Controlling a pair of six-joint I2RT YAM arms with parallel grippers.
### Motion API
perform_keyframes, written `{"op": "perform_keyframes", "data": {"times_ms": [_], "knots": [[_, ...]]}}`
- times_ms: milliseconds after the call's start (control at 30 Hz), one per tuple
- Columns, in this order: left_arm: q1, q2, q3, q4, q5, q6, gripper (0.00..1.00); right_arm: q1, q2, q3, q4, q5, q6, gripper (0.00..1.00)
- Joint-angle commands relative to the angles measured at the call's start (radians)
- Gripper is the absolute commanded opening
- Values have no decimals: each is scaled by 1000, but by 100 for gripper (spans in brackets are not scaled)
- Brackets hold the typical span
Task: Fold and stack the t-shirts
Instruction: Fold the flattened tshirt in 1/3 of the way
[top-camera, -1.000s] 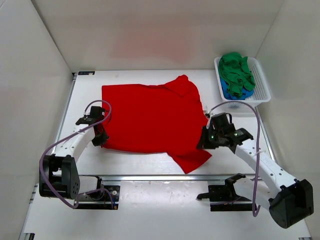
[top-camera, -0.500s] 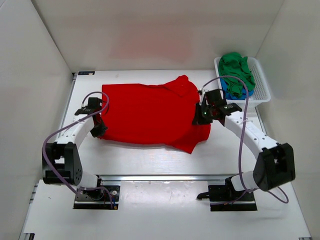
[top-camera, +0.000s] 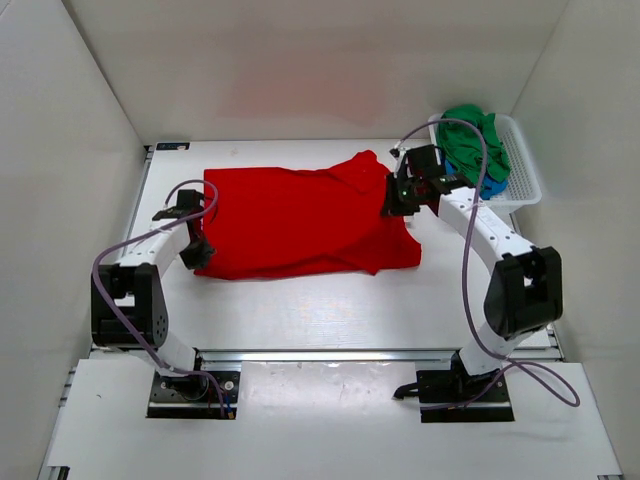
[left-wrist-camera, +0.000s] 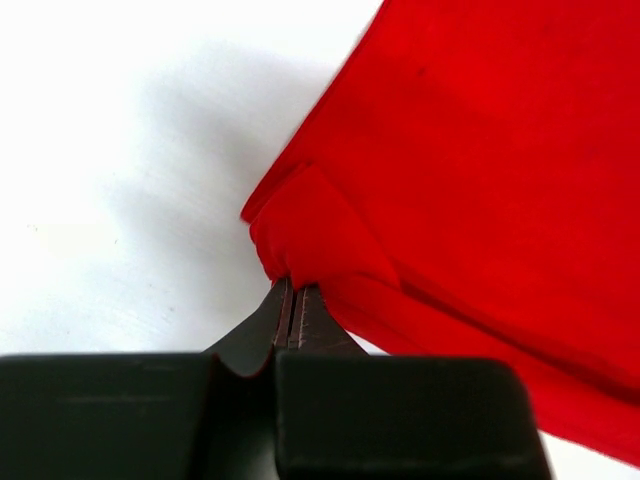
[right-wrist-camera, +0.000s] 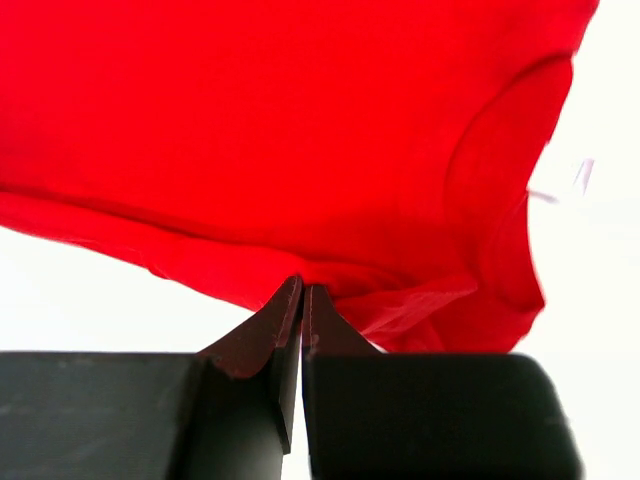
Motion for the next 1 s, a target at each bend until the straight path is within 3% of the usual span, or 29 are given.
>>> {"op": "perform_keyframes", "data": {"times_ms": [0, 833, 967], "knots": [[8, 16, 62, 20, -2, 2, 0, -3, 48, 83, 17, 3, -29, 0], [45, 180, 230, -3, 24, 9, 6, -52, 332, 402, -64, 5, -83, 0], [51, 229, 293, -20, 13, 11, 21, -53, 362, 428, -55, -12, -89, 0]]}}
